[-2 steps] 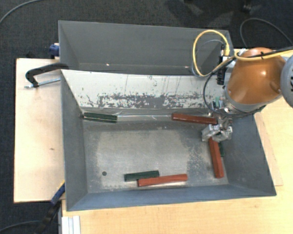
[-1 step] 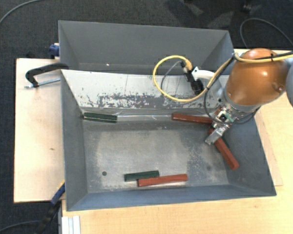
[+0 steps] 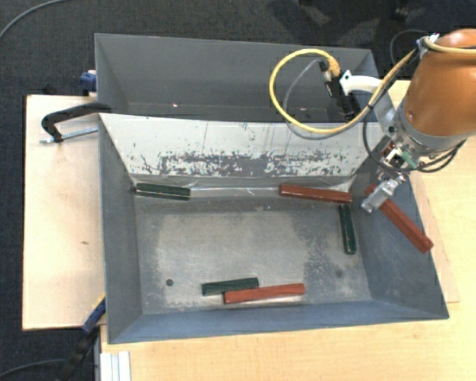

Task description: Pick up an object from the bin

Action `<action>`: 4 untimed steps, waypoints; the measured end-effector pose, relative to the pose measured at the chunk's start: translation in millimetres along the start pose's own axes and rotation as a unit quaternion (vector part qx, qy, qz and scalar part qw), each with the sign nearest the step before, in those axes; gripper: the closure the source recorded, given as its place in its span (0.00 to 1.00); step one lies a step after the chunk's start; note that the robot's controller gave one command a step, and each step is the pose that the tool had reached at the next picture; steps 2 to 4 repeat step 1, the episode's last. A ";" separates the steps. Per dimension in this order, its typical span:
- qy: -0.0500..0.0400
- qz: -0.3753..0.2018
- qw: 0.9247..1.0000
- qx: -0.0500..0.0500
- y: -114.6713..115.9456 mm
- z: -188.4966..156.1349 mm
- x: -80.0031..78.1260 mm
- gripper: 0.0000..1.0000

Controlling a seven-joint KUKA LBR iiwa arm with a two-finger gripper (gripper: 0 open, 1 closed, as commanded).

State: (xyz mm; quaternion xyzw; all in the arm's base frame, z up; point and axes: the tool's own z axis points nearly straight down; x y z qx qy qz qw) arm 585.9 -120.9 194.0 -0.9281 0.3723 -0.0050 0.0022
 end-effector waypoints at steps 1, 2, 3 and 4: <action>-0.002 -0.122 0.993 -0.001 6.5 -79.9 -21.7 1.00; -0.002 -0.122 0.993 -0.001 6.5 -79.9 -21.7 1.00; -0.002 -0.122 0.993 -0.001 6.5 -79.9 -21.7 1.00; -0.002 -0.122 0.993 -0.001 6.5 -79.9 -21.7 1.00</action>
Offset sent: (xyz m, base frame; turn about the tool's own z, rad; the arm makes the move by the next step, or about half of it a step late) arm -0.0223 0.0089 0.0772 -0.2480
